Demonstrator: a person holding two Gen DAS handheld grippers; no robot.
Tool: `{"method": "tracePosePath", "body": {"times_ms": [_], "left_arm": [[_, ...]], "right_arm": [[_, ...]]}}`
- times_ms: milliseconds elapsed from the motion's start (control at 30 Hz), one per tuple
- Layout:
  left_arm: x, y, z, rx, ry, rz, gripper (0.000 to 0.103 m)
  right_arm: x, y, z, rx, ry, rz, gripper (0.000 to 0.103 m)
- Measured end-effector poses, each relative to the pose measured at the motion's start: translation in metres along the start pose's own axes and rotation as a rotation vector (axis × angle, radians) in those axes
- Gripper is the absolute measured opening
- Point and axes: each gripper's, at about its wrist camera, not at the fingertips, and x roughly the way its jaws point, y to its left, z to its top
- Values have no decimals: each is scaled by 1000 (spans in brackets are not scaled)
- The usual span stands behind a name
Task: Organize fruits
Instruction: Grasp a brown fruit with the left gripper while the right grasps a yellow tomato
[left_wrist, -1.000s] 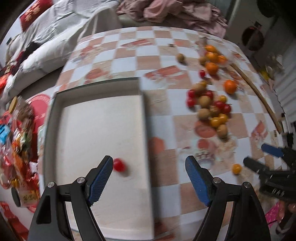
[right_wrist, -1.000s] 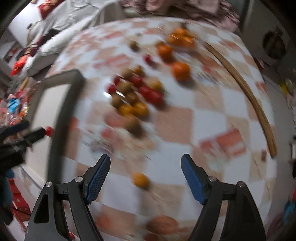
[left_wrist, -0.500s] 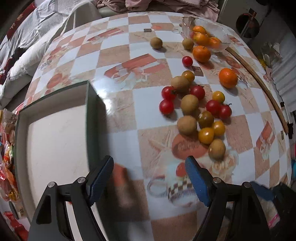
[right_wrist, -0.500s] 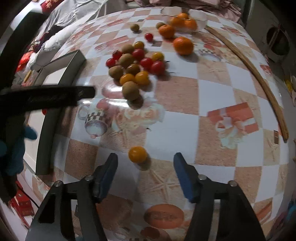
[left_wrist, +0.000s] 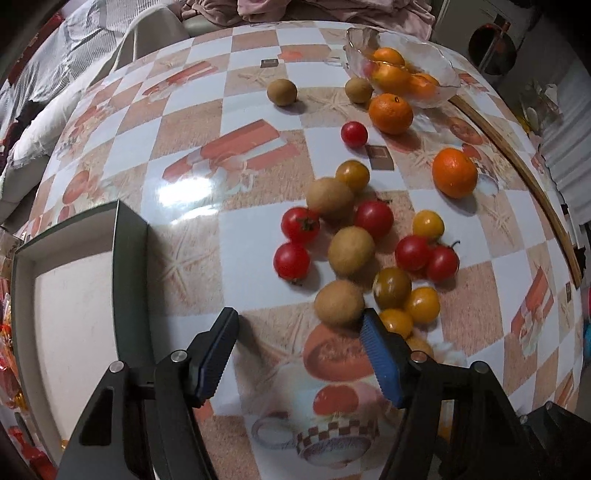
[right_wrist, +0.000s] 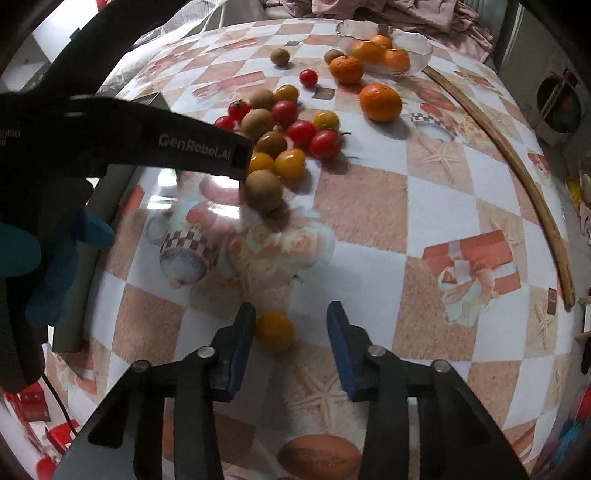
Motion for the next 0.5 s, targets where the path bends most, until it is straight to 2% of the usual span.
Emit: {"method": "tracePosePath", "body": {"times_ms": [67,133,233,367,433,500], "left_arm": [[1,-1,3,-6,-2,8,70],[2,-2,6,-17,-6,10,68],[0,-4,8,-30,-17,20,56],[-1,-5,10,-25,-30,24,30],[-2,-6,10,-28,-27,19,26],[-3,-6,8,-33,-20,4,26]], "right_arm": [[0,-4,2,8,4,9,28],[1,-7,4,20,10,35,26],[1,-11,5,31,17,57,25],[1,-13,4,59,25,80,25],[-1,-17,2,67,28,87,25],[1,-21,6,76,32,96,25]]}}
